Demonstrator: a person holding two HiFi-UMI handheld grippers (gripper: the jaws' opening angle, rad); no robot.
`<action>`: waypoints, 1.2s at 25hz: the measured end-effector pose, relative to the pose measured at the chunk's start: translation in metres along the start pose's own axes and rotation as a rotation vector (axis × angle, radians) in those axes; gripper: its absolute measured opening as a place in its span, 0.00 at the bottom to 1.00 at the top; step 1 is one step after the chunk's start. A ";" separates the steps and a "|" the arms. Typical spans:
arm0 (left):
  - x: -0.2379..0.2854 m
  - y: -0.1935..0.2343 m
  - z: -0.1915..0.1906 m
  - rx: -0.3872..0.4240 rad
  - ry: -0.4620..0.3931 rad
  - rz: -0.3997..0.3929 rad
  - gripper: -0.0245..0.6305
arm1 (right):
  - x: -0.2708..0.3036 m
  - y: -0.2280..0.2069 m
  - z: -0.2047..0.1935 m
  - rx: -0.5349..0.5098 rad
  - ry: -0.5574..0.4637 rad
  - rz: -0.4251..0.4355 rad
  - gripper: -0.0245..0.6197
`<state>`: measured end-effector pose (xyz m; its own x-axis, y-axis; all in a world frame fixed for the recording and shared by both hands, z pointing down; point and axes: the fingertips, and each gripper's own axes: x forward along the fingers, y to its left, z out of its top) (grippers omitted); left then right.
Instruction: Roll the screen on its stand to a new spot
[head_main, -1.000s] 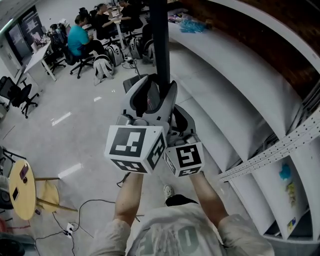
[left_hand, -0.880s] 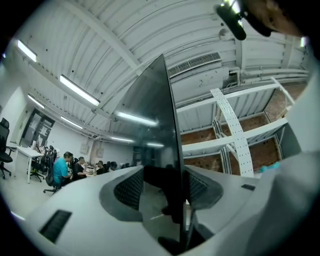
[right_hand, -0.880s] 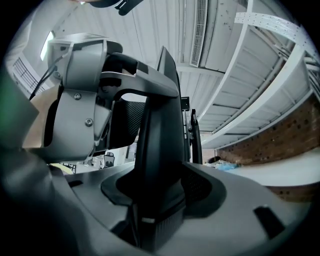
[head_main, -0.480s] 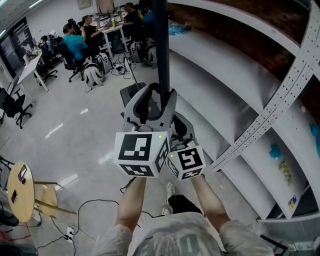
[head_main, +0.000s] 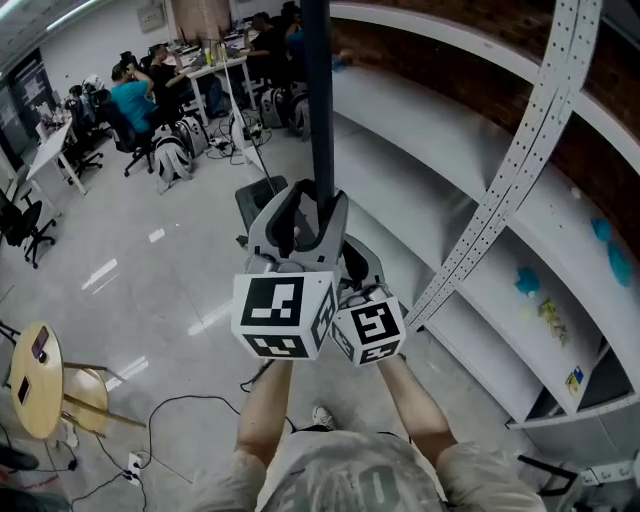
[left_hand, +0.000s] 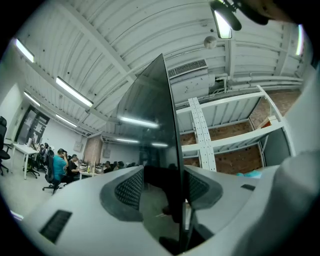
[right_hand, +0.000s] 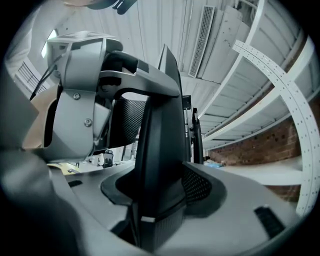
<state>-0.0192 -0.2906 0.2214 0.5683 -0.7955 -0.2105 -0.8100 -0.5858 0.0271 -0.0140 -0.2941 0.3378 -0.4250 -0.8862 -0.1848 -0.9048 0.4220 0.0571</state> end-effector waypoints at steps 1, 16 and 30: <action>-0.006 -0.008 0.001 -0.001 0.003 0.003 0.39 | -0.010 0.001 0.001 0.000 0.004 -0.001 0.41; -0.092 -0.171 0.017 -0.006 -0.001 0.006 0.37 | -0.190 -0.002 0.037 -0.011 0.013 0.000 0.41; -0.192 -0.317 0.037 -0.004 0.005 -0.062 0.37 | -0.364 0.015 0.074 -0.004 0.005 -0.057 0.42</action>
<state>0.1234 0.0535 0.2167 0.6180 -0.7585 -0.2066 -0.7727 -0.6345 0.0178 0.1289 0.0493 0.3335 -0.3730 -0.9097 -0.1827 -0.9276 0.3701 0.0506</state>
